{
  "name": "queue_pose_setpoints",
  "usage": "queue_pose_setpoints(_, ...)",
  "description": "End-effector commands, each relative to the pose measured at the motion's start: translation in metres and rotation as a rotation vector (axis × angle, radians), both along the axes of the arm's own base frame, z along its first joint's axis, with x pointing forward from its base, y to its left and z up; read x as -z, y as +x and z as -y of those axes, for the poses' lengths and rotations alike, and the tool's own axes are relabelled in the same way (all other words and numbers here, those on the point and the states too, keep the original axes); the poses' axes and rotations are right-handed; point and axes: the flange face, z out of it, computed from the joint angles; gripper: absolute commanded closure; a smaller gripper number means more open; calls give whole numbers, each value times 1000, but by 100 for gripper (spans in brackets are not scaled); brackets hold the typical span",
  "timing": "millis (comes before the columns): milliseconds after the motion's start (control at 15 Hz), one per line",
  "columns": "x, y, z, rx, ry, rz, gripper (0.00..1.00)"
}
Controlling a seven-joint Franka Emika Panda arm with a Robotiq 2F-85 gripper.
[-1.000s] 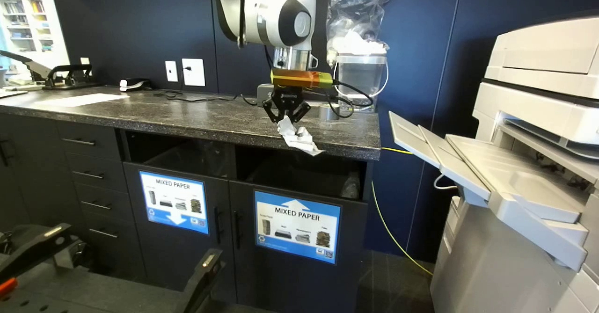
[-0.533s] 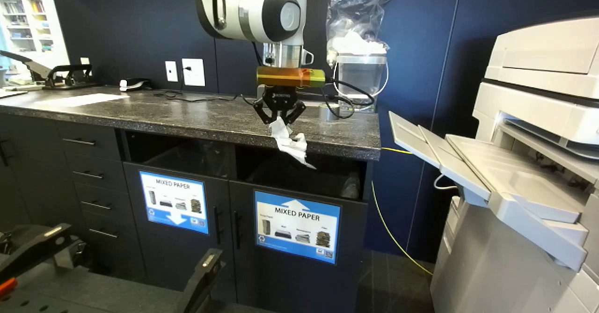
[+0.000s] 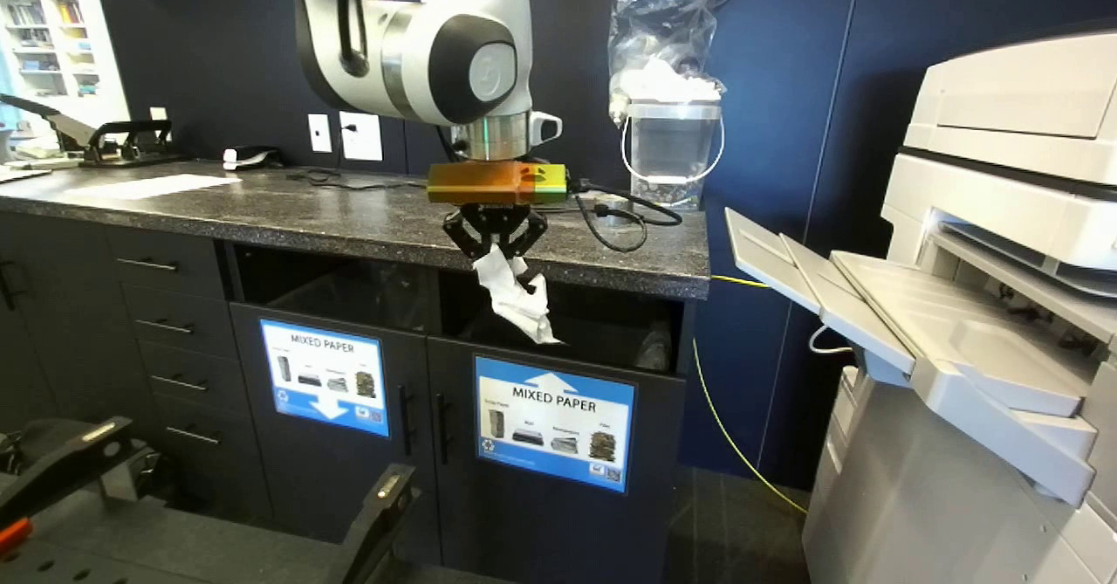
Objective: Put the right and left white pieces of paper in the right bin respectively
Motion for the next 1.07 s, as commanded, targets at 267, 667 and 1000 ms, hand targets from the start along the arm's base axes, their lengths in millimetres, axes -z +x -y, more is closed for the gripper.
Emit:
queue_pose_setpoints(267,18,-59,-31,8,36,196,95)
queue_pose_setpoints(667,57,-84,-28,12,67,345,95)
queue_pose_setpoints(1000,104,-81,-36,3,76,386,95)
